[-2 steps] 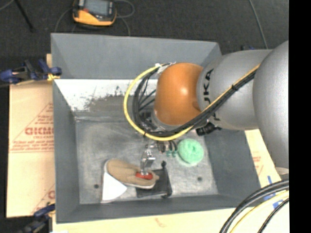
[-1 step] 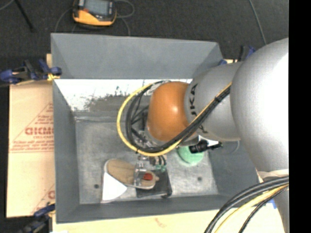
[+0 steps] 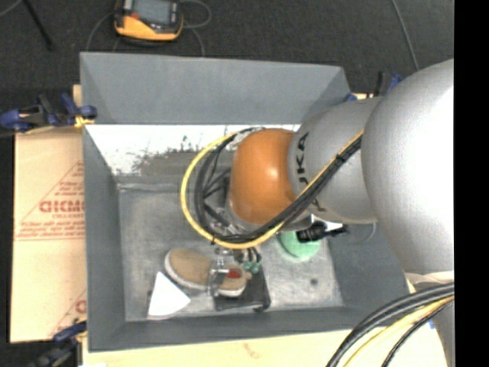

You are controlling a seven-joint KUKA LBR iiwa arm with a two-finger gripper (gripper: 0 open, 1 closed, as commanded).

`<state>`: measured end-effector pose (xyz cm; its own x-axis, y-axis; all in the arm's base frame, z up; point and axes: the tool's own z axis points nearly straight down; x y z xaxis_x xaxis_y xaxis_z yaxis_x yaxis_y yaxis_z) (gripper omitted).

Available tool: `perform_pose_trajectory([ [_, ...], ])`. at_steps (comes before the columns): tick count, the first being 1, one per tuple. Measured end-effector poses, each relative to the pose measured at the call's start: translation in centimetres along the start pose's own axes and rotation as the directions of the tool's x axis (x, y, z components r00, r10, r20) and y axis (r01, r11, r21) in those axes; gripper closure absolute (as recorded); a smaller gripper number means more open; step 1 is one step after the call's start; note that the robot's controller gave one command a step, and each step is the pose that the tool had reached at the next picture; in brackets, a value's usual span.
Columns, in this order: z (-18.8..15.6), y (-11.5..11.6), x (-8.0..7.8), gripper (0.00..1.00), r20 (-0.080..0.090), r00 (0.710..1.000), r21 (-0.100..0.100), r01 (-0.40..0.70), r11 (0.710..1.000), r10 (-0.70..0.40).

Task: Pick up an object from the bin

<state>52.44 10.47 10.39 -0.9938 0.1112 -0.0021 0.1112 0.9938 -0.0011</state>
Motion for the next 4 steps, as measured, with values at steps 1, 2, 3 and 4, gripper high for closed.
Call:
perform_pose_trajectory([
  [1, -1.0, 0.3, 0.6, 0.00, 0.001, 0.985, -0.002, -0.173, 0.985, 0.173],
  [2, 2.8, -0.1, -0.1, 0.00, -0.004, 0.971, -0.002, -0.239, 0.971, 0.239],
  [3, 2.9, 0.5, 1.4, 1.00, 0.001, 0.933, -0.005, -0.359, 0.933, 0.359],
  [4, 2.9, 0.5, 1.4, 1.00, 0.001, 0.933, -0.006, -0.360, 0.933, 0.360],
])
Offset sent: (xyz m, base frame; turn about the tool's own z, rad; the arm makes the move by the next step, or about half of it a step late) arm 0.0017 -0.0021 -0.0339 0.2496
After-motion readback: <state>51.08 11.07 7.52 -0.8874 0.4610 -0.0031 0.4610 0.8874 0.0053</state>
